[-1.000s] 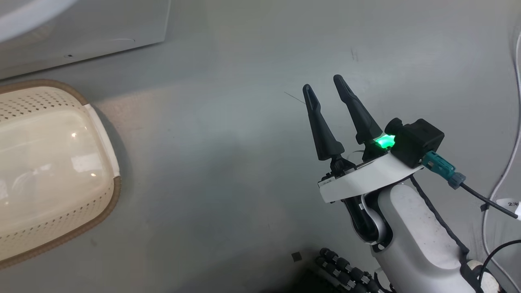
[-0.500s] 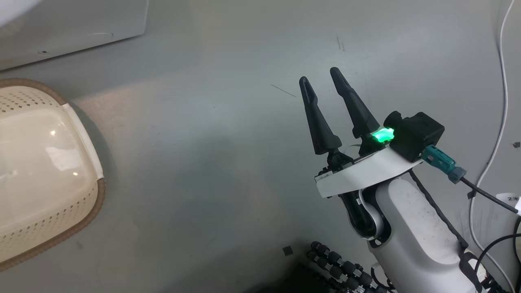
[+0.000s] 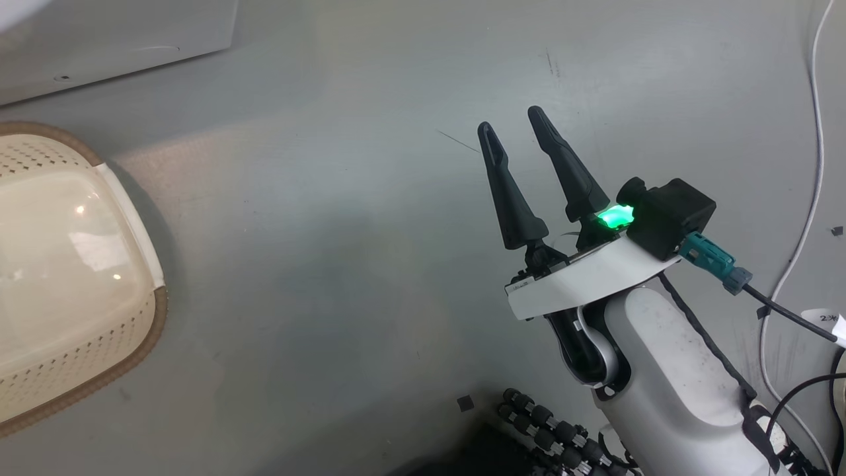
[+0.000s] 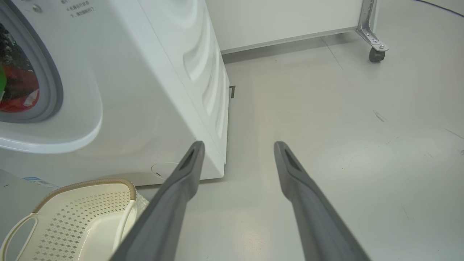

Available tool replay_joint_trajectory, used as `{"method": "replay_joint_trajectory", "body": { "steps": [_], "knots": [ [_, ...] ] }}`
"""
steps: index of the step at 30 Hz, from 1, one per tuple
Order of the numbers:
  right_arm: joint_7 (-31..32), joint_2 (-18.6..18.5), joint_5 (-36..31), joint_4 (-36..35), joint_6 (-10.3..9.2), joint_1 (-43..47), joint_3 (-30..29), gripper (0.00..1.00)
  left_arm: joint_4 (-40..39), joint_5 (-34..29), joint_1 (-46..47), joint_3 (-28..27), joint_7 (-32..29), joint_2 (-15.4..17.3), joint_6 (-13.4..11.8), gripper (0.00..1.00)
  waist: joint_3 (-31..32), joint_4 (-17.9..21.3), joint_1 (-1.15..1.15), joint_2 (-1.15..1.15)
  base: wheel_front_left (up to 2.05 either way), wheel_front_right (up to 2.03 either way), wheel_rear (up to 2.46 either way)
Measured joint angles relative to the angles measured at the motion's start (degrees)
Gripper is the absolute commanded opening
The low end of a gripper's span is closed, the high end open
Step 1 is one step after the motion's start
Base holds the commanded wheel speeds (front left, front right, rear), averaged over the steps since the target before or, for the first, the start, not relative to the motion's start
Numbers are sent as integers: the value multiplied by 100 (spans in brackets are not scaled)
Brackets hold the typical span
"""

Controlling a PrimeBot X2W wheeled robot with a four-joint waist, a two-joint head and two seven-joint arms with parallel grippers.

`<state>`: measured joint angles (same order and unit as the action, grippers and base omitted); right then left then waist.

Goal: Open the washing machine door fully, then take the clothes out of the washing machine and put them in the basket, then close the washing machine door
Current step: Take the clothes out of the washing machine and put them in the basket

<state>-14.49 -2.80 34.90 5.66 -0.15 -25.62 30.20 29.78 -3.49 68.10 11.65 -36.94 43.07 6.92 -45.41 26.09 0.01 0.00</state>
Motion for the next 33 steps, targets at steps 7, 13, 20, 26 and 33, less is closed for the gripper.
{"method": "replay_joint_trajectory", "body": {
  "steps": [7,13,20,26,33],
  "knots": [
    [-1,0,37,-1,-2,-88,23,100,180,36,250,-4,-230,-20,0,100,-45,6,0,0,0,0,0],
    [-1,0,37,-1,-11,-90,26,100,271,37,371,-2,-416,-20,32,100,-72,12,0,0,0,0,0],
    [-1,0,37,-1,-53,-95,26,100,305,46,442,64,-477,-40,47,0,-91,-2,0,0,0,0,0],
    [-1,0,37,15,-53,-144,22,100,409,43,532,107,-293,-54,47,0,-75,-38,0,0,0,0,0],
    [-2,0,2,94,-53,-153,-8,100,524,36,530,176,59,-215,41,0,67,-100,0,0,0,0,0]
  ]
}}
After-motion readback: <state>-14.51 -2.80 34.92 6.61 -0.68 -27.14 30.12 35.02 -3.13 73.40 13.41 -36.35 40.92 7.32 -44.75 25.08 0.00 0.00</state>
